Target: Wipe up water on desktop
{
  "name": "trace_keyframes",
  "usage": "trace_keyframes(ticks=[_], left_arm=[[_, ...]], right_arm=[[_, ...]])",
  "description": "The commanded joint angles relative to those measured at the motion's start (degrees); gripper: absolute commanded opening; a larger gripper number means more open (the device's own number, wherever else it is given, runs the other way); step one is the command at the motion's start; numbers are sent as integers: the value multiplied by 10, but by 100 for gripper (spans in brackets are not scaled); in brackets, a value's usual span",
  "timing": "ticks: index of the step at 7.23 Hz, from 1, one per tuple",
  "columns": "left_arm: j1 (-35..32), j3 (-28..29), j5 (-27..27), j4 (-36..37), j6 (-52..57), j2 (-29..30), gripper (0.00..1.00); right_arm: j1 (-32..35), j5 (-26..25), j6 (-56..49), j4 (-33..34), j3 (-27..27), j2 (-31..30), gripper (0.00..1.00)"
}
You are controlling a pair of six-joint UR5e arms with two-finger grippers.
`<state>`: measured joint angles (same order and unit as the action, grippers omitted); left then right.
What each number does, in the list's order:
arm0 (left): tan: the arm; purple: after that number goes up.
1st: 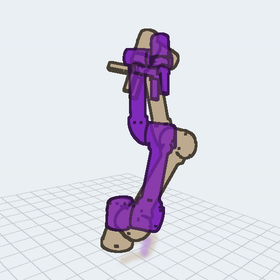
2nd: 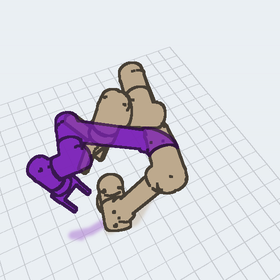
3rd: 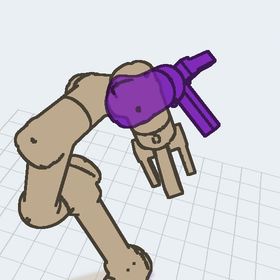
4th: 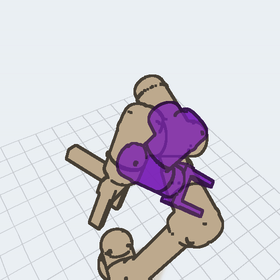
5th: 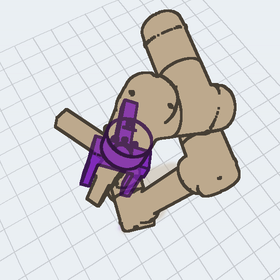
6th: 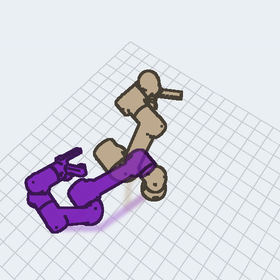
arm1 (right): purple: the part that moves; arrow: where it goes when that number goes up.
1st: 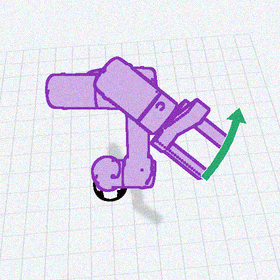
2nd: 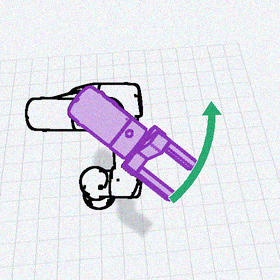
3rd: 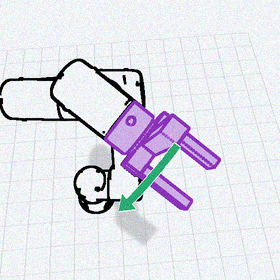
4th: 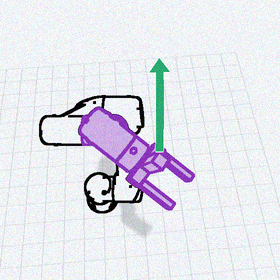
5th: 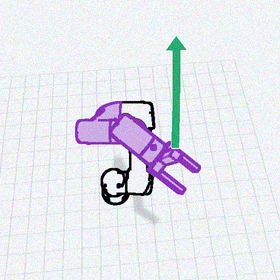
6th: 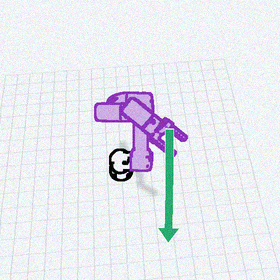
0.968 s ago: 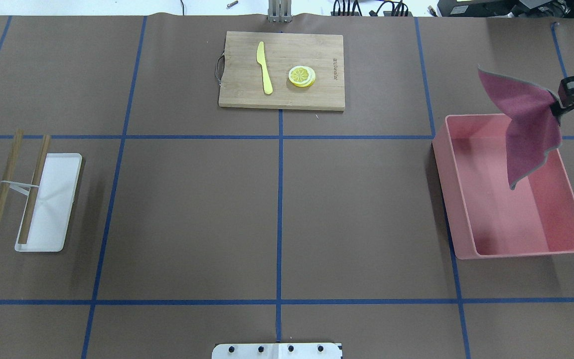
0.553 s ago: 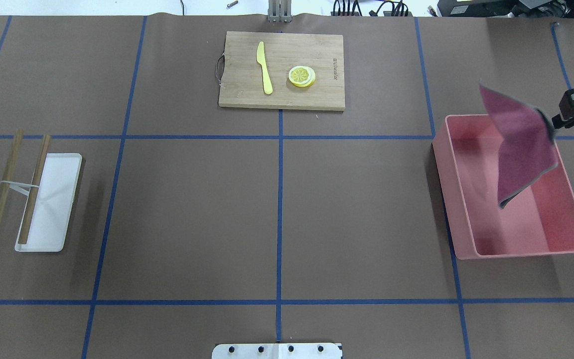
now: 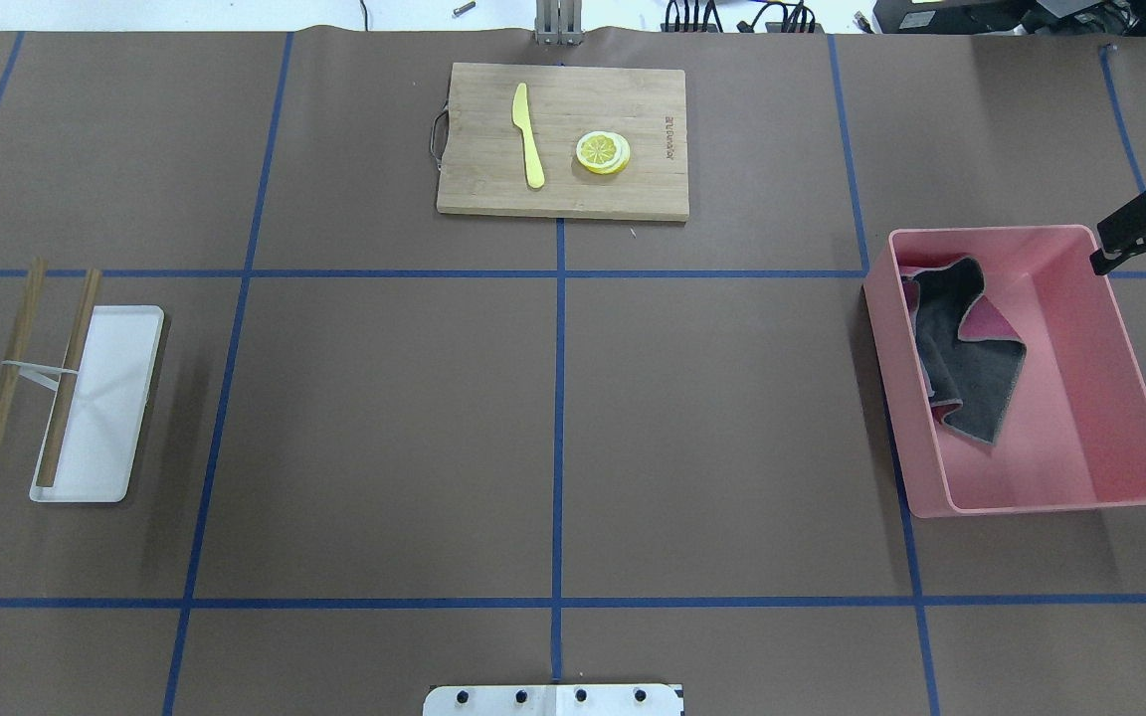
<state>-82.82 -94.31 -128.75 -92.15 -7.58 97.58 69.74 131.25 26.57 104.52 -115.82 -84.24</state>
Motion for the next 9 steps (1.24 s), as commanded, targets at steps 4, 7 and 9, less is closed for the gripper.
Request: trace_keyframes(ticks=[4,7,9], left_arm=[[-70,5,-38,48,101,-10,98],[-98,33,-36,81,178,-47,98],[-98,41,-40,78,169,-43,98]], right_arm=[[98,-13,-162,0,93,-3,100],[143,-3,-240,0,167,0,100],[178,34,-264,-18,215,-8,100]])
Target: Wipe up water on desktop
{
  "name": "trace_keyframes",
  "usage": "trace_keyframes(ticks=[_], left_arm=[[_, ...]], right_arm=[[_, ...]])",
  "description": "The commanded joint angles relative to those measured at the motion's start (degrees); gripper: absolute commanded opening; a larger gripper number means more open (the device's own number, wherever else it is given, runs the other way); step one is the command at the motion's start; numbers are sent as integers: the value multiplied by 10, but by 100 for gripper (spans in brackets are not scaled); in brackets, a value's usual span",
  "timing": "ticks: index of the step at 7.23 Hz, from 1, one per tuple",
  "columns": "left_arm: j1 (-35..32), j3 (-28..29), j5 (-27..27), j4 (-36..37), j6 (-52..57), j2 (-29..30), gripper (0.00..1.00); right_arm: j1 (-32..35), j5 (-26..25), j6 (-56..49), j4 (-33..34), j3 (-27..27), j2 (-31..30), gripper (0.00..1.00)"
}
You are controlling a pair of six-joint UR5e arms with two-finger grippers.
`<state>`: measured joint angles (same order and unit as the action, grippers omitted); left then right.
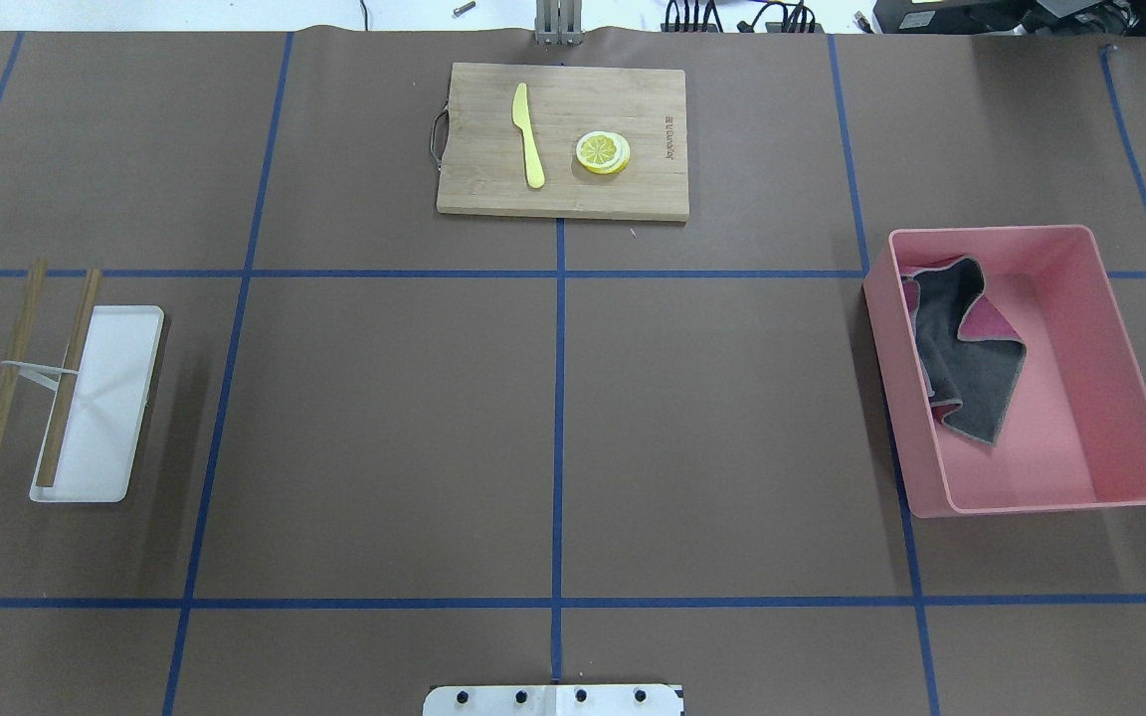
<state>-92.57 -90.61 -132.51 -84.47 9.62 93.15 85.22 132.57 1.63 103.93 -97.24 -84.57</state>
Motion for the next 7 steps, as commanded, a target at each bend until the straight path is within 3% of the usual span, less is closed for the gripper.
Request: trace_keyframes(ticks=[1,7], left_arm=[[-1,8,-2,1,-5,1,99],[-1,18,-3,-3,-4,-4,98]], right_arm=[[33,20,-15,-14,41,-5,100],[40,21,-14,-38,45,-46,100]])
